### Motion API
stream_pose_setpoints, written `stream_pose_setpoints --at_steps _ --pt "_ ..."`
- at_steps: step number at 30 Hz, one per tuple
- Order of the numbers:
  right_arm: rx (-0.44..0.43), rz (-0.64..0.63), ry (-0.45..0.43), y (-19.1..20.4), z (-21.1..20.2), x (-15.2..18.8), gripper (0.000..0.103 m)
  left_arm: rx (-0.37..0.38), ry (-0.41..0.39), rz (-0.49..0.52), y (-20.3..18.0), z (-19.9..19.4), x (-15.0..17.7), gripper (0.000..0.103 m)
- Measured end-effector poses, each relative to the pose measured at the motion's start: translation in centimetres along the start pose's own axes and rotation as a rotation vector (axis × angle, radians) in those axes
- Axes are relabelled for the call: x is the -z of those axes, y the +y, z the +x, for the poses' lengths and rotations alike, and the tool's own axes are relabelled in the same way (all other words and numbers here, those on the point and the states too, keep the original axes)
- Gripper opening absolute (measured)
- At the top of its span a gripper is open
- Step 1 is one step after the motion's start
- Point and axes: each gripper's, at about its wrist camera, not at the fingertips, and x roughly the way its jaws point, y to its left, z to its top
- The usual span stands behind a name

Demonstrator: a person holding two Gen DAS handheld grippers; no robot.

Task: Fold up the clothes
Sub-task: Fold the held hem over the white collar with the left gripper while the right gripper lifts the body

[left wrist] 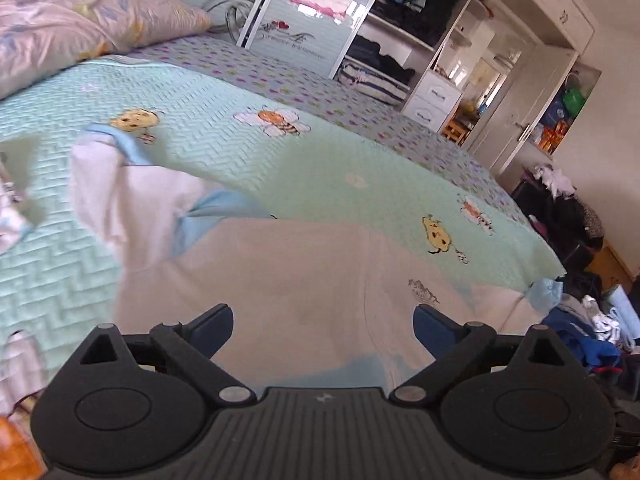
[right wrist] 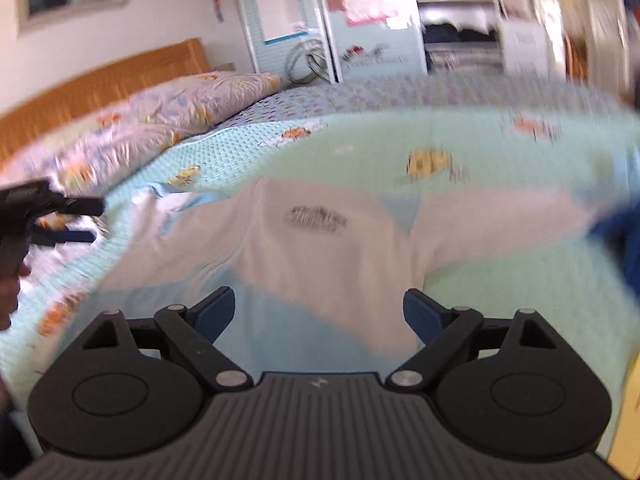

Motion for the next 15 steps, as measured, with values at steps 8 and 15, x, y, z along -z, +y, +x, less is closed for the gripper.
stream_pose_setpoints --at_steps 8,15 --pt "-0.125 0.057 0.094 -2.8 7.8 -7.6 0.092 -0.032 0.03 0.05 2.5 8.4 0.9 0.1" --pt "-0.232 -0.06 0.256 0.3 20.5 -13.3 0.092 -0.024 0.024 0.062 4.3 8.9 0.9 0.102"
